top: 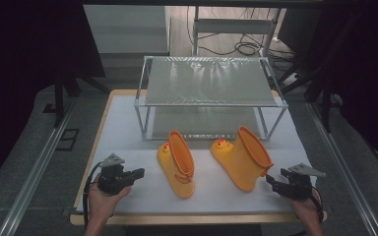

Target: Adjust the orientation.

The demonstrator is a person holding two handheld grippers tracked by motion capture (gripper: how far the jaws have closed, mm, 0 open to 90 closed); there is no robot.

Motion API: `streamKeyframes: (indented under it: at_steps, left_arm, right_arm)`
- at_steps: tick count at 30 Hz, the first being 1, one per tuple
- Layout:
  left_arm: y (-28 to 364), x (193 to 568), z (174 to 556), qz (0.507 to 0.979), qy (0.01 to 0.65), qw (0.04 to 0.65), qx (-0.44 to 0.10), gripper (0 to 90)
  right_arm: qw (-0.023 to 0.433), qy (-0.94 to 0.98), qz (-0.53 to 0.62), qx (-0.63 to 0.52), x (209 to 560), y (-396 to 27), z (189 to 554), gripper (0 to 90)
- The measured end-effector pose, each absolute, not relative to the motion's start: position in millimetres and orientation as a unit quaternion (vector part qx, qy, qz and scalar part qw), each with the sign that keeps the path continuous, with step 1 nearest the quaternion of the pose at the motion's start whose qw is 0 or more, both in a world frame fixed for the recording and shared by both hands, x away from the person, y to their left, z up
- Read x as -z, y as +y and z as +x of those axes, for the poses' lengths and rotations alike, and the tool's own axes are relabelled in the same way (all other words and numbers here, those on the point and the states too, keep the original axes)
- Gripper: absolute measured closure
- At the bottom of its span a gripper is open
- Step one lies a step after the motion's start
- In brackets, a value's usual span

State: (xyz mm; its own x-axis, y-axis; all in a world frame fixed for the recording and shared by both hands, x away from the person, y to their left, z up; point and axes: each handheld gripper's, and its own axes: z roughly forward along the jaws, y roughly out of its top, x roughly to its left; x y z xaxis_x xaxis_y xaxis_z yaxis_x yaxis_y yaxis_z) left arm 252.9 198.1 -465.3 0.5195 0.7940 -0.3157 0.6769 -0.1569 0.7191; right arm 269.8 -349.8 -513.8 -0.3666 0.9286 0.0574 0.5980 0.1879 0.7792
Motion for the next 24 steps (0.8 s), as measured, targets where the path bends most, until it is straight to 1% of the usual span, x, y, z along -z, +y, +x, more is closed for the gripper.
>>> streamKeyframes:
  at_steps: [4,9,10,11,13,14,15,17,19,21,22,24]
  left_arm:
    - [190,467,249,0.763,0.478,0.431,-0.059,90.0]
    - [160,467,237,0.780,0.449,0.433,-0.050,90.0]
    - [160,467,237,0.780,0.449,0.433,-0.050,90.0]
    - [147,468,230,0.786,0.439,0.432,-0.048,90.0]
    - [141,469,228,0.790,0.434,0.431,-0.047,90.0]
    - [123,472,223,0.798,0.419,0.431,-0.044,90.0]
    - [123,472,223,0.798,0.419,0.431,-0.044,90.0]
    - [98,476,216,0.806,0.402,0.433,-0.045,90.0]
    - [84,480,213,0.808,0.397,0.433,-0.052,90.0]
    - [79,482,212,0.807,0.395,0.435,-0.054,90.0]
    - [69,487,211,0.804,0.394,0.441,-0.067,90.0]
    - [66,488,210,0.803,0.393,0.442,-0.073,90.0]
  right_arm:
    - [0.221,0.741,0.515,-0.369,515,-349,270,32.2]
    - [0.222,0.737,0.521,-0.369,516,-350,270,32.3]
    - [0.222,0.737,0.521,-0.369,516,-350,270,32.3]
    - [0.223,0.734,0.523,-0.372,515,-351,269,32.5]
    - [0.222,0.732,0.525,-0.373,514,-352,268,32.5]
    - [0.219,0.727,0.532,-0.375,514,-354,269,32.6]
    - [0.219,0.727,0.532,-0.375,514,-354,269,32.6]
    - [0.221,0.727,0.532,-0.374,515,-355,269,32.6]
    - [0.220,0.727,0.532,-0.373,515,-355,269,32.6]
    - [0.219,0.729,0.531,-0.372,516,-354,269,32.6]
    - [0.218,0.729,0.532,-0.373,516,-354,269,32.7]
    - [0.218,0.728,0.533,-0.372,516,-353,269,32.6]
